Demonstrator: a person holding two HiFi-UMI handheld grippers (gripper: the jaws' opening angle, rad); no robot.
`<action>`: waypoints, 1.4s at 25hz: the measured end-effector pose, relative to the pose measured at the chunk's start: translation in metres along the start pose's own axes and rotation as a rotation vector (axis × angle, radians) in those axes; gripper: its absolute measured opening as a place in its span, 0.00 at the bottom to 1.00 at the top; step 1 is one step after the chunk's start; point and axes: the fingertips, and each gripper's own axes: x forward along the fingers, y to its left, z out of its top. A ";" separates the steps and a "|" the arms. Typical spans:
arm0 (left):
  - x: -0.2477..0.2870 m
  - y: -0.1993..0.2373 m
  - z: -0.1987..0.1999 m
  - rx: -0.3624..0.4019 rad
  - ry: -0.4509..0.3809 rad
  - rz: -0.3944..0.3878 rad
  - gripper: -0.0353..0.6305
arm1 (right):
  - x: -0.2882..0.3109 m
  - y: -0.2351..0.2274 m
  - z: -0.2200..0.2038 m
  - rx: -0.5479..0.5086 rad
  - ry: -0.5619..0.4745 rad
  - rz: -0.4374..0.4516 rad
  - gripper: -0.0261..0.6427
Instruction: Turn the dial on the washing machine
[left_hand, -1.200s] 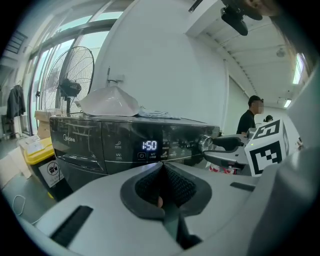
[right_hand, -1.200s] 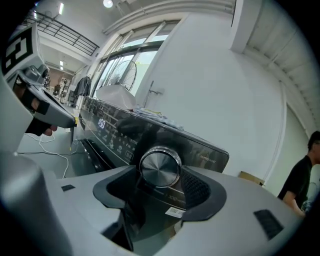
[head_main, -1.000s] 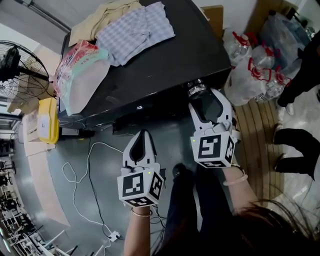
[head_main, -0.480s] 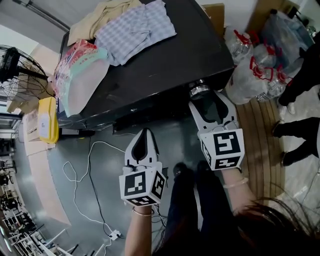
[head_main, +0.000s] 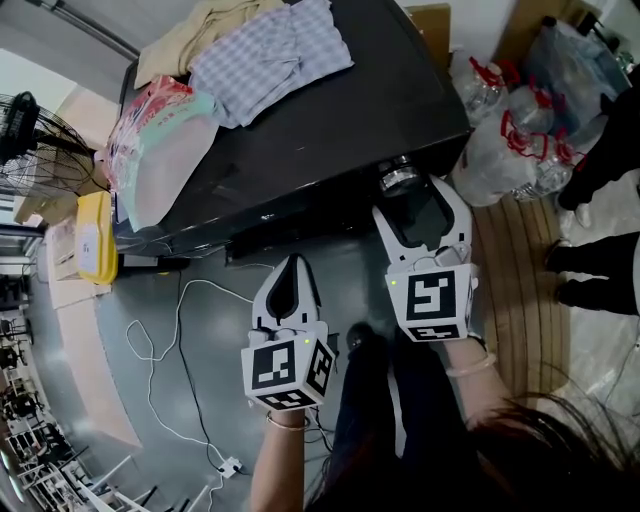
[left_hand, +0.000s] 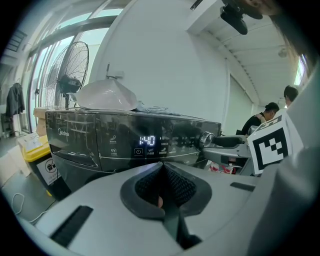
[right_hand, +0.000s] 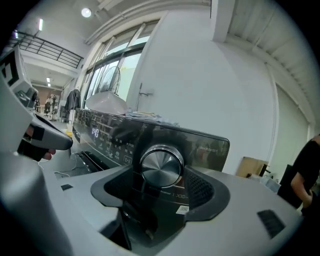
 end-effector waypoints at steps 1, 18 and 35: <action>0.000 0.000 -0.001 0.000 0.001 0.001 0.08 | 0.001 0.000 0.000 -0.006 -0.001 -0.004 0.52; 0.000 -0.001 -0.003 0.001 0.002 -0.004 0.08 | 0.001 -0.012 -0.004 0.418 -0.053 0.023 0.47; -0.001 -0.005 -0.008 0.019 0.016 -0.016 0.08 | -0.002 -0.007 0.004 0.099 -0.024 -0.060 0.47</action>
